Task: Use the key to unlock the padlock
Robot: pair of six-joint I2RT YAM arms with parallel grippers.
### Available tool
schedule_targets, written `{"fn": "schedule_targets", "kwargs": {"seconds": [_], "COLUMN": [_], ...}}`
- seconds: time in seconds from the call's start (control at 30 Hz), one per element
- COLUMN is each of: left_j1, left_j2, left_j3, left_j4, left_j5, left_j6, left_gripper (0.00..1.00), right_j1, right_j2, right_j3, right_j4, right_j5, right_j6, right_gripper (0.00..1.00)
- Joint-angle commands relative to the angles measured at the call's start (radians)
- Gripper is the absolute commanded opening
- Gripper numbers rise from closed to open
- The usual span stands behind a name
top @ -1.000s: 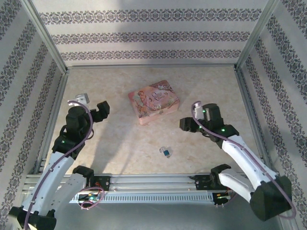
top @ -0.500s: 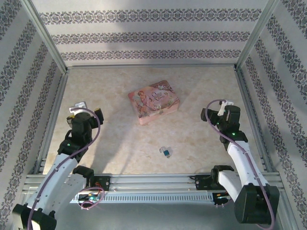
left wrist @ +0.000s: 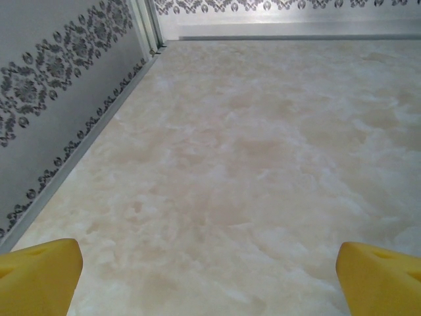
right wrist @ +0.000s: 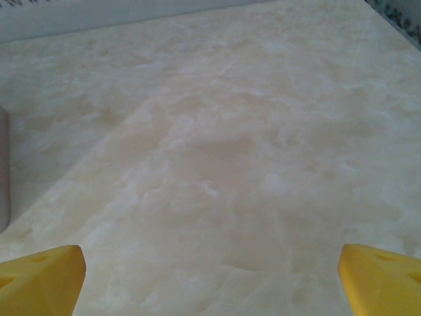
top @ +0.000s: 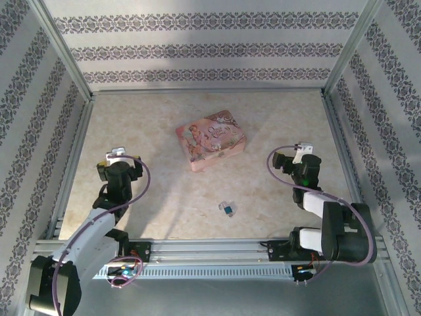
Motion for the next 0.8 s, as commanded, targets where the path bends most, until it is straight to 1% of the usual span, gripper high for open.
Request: {"fn": "schedule_targets", "kwargs": {"seconds": [0.0,0.1,0.17,0.23,0.37,0.43,0.5,0.67,0.77], "left_j1": [0.024,0.039,0.048,0.054,0.062,0.067,0.070,0.082,0.089], "left_j2": [0.044,0.101,0.142,0.191,0.299,0.356,0.418,0.557,0.671], "left_j3": [-0.018,-0.035,-0.045,-0.050,-0.058,-0.049,-0.044,-0.003,-0.005], "left_j4": [0.136,0.216,0.277,0.340,0.485,0.551,0.638,0.760,0.880], "left_j5": [0.051,0.105,0.152,0.177,0.203,0.232,0.248,0.309,0.312], "left_j6": [0.030,0.039,0.050,0.064,0.089,0.101,0.111,0.140,0.143], "left_gripper": [0.99,0.99,0.99,0.99,0.99,0.99,0.99,0.99,0.99], "right_j1": [-0.007,-0.006,-0.002,0.008,0.008,0.017,0.031,0.048,0.050], "right_j2": [0.045,0.150,0.230,0.293,0.255,0.273,0.258,0.259,0.259], "right_j3": [-0.006,-0.005,-0.015,-0.024,0.011,0.041,0.068,0.078,0.080], "right_j4": [0.250,0.363,0.462,0.558,0.426,0.404,0.327,0.310,0.308], "right_j5": [-0.062,-0.087,-0.081,-0.071,-0.015,-0.018,0.001,0.033,0.036], "right_j6": [-0.021,-0.015,-0.015,-0.012,0.000,-0.006,-0.023,-0.033,-0.035], "right_gripper": [0.98,0.98,0.98,0.98,0.98,0.99,0.98,0.98,0.98]}}
